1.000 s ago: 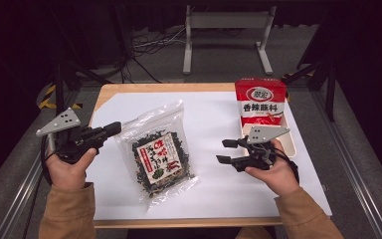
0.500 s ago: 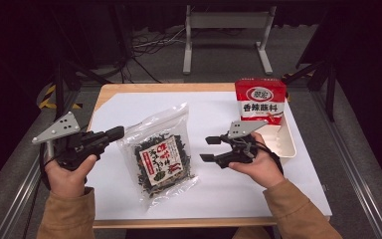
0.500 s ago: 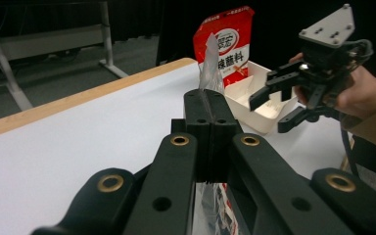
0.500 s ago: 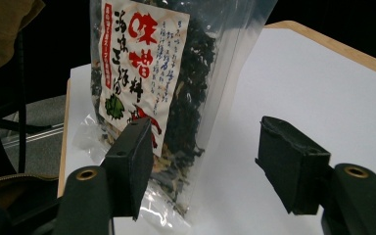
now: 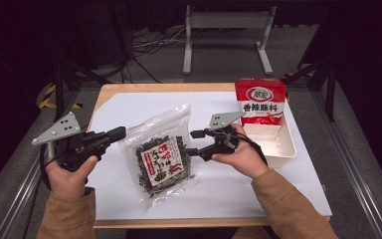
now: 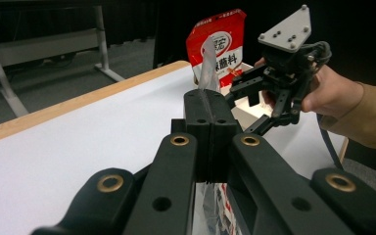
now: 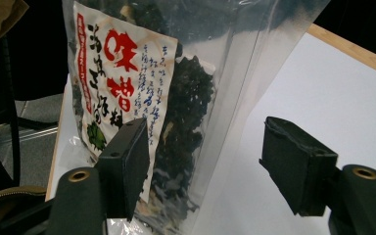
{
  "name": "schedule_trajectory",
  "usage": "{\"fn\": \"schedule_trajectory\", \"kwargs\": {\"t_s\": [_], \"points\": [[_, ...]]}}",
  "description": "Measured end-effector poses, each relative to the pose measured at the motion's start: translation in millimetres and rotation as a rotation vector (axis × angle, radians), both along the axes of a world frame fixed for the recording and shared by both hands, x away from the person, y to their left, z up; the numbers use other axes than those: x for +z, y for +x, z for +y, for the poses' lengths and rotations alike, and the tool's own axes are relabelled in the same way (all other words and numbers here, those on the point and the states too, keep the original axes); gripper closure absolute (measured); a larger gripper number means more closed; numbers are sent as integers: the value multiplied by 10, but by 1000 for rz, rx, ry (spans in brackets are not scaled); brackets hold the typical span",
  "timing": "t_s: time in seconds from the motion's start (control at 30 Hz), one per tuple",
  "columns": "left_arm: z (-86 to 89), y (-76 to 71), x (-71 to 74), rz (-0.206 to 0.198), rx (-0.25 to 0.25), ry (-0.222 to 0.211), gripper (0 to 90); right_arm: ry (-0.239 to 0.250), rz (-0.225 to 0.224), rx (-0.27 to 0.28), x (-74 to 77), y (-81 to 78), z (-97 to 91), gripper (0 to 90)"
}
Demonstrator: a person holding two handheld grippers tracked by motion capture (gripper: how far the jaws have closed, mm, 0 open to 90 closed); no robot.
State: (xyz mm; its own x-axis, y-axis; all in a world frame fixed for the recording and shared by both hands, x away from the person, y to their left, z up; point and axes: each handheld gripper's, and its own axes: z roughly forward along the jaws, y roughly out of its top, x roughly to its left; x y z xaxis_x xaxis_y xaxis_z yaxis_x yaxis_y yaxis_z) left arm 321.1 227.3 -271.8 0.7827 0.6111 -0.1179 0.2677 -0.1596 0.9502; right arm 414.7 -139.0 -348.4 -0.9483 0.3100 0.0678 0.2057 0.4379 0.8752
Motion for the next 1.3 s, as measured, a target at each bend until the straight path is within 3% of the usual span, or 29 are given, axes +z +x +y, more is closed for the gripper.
{"fn": "schedule_trajectory", "kwargs": {"t_s": [0.4,0.57,0.83,0.93,1.07,1.3], "points": [[-10,9,-3,-20,-12,-3,900,-27,23,59,-66,87,187,340],[-7,8,-1,-22,-20,-9,900,-8,19,80,-73,99,224,352],[-10,14,-7,-19,-25,-15,900,11,14,121,-81,136,260,451],[-9,14,-7,-17,-21,-12,900,8,19,140,-68,120,252,575],[-6,13,-3,-20,-22,-9,900,6,41,159,-27,117,205,669],[-3,21,-10,-18,-11,-16,900,7,51,183,10,103,151,747]]}}
